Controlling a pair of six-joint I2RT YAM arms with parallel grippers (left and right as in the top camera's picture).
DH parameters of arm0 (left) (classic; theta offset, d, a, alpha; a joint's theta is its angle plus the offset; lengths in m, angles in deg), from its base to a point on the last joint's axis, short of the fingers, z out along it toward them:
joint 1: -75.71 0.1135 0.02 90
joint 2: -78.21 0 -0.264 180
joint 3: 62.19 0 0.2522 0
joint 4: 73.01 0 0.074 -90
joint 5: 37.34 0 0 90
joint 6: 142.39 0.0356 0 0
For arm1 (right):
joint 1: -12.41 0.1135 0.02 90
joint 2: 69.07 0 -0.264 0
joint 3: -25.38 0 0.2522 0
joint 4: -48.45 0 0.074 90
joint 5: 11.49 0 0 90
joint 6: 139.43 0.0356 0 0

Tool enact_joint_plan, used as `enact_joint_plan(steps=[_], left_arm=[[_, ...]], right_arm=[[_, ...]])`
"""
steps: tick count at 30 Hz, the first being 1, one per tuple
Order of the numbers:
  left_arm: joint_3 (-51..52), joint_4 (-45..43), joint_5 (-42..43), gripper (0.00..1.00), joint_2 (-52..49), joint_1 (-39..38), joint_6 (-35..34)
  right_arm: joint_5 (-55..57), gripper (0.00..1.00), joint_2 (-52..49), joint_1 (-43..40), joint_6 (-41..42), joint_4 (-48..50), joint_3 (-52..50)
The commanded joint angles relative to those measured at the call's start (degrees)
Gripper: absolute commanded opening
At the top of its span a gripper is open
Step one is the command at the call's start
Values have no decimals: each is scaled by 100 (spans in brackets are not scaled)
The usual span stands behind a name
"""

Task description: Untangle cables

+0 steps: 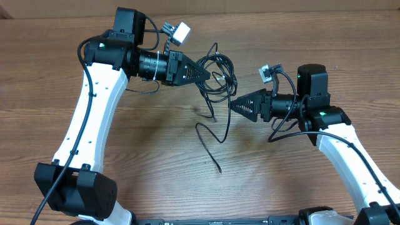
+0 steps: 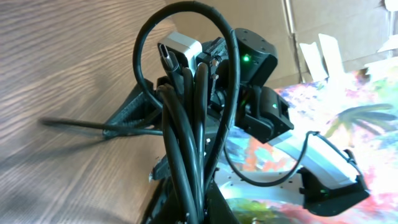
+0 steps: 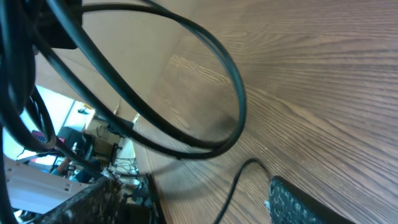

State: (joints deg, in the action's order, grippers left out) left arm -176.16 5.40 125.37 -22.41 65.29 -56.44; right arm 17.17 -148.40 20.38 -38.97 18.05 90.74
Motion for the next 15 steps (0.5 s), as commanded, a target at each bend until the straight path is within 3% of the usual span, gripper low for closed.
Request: enact_joint_plan(steps=[1,15], left_arm=[[-122,-22,382,4,98,-11,-133],[-122,-13,763,4,98,-11,-391]], right_arm=[[-291,76,90,17,-46,98,87],[-138,75,90,17,20,1001,87]])
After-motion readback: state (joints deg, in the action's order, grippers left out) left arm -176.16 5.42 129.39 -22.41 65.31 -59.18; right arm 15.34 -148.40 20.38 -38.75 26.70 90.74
